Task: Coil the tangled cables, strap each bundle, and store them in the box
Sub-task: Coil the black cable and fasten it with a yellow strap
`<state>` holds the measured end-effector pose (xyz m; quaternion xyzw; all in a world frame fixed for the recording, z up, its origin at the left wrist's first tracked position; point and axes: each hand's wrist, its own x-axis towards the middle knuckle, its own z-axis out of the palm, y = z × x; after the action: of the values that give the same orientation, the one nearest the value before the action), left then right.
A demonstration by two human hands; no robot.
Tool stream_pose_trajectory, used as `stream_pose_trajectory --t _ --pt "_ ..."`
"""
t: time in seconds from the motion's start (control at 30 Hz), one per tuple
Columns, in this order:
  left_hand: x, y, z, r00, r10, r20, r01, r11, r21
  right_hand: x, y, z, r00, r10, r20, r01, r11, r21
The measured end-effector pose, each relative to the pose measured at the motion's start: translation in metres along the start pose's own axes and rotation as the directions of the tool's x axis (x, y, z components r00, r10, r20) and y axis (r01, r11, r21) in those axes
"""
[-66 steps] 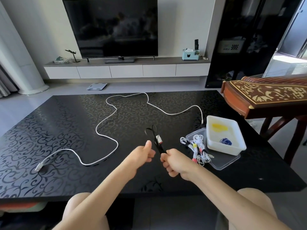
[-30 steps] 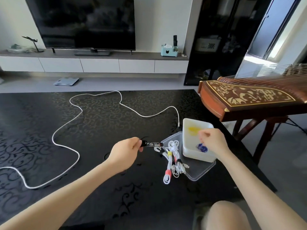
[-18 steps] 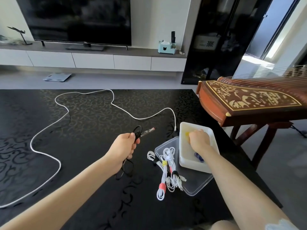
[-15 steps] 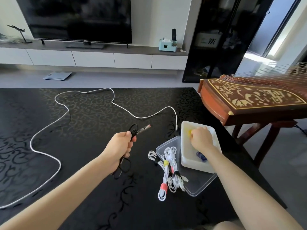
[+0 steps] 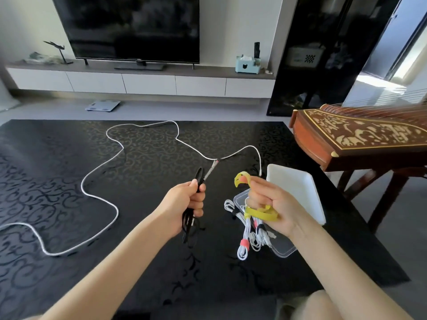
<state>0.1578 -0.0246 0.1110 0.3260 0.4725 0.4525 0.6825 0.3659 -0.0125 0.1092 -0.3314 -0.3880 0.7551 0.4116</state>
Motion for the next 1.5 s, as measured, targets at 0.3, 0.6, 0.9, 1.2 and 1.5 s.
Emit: stream_pose_trajectory --t 0.3,0.6,0.9,1.2,1.5 --pt "-0.048 -0.003 -0.024 0.964 0.232 -0.130 -0.183 0.933 0.311 -0.021 0.022 0.070 0.995 -0.055 0.079 0.046 0.994 0.102" --pt "-0.062 0.010 -0.023 0.975 -0.132 0.178 0.171 0.959 -0.227 -0.012 0.043 0.081 0.991 0.129 0.045 -0.122 0.984 -0.130" --pt "-0.051 -0.010 -0.044 0.938 0.209 -0.278 -0.073 0.900 0.431 -0.008 0.055 0.074 0.992 0.125 0.002 -0.102 0.818 -0.566" --pt "-0.047 0.005 -0.090 0.862 0.280 -0.423 -0.132 0.929 0.346 0.004 0.094 0.044 0.977 -0.136 -0.165 -0.098 0.402 -0.911" --pt "-0.065 0.012 -0.087 0.973 0.033 -0.228 -0.048 0.997 -0.060 0.012 0.081 0.070 0.787 -0.558 0.265 0.234 -0.127 -0.964"
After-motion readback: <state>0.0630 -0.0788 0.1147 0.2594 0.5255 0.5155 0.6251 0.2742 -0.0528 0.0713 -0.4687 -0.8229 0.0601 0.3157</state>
